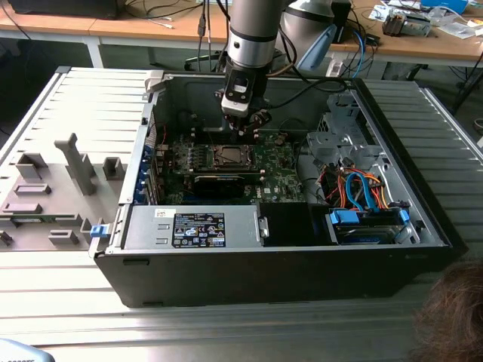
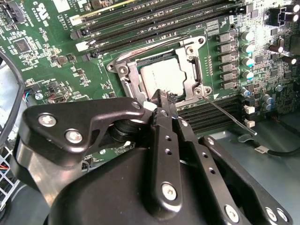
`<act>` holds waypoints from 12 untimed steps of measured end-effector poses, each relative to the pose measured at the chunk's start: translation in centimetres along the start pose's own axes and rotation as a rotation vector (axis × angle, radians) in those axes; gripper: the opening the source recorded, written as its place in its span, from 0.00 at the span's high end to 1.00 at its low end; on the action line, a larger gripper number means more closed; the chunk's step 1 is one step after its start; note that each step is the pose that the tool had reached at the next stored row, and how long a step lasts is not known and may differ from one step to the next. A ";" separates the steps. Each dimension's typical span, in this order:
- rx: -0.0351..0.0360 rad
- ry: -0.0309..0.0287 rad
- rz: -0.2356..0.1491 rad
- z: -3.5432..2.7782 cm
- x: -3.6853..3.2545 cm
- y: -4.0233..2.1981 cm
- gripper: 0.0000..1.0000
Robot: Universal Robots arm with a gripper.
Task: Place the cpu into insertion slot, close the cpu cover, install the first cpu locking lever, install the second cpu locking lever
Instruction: 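Install the first cpu locking lever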
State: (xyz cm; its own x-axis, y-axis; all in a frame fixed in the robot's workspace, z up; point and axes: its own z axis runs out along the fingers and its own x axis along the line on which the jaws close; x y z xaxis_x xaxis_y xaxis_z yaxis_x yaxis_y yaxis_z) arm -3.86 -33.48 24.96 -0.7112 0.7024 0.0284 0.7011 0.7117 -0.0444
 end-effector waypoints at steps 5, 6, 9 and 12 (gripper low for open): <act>0.0002 -0.0004 -0.008 0.00 0.00 0.00 0.89; 0.0002 -0.0004 -0.009 0.00 0.00 0.00 0.89; 0.0004 -0.0006 -0.013 0.00 0.00 0.00 0.89; 0.0005 -0.0008 -0.017 0.00 0.00 0.00 0.89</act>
State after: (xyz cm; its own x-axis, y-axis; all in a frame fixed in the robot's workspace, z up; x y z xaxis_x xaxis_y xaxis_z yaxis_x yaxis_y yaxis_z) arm -3.86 -33.48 24.96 -0.7232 0.6901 0.0283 0.6888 0.7236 -0.0444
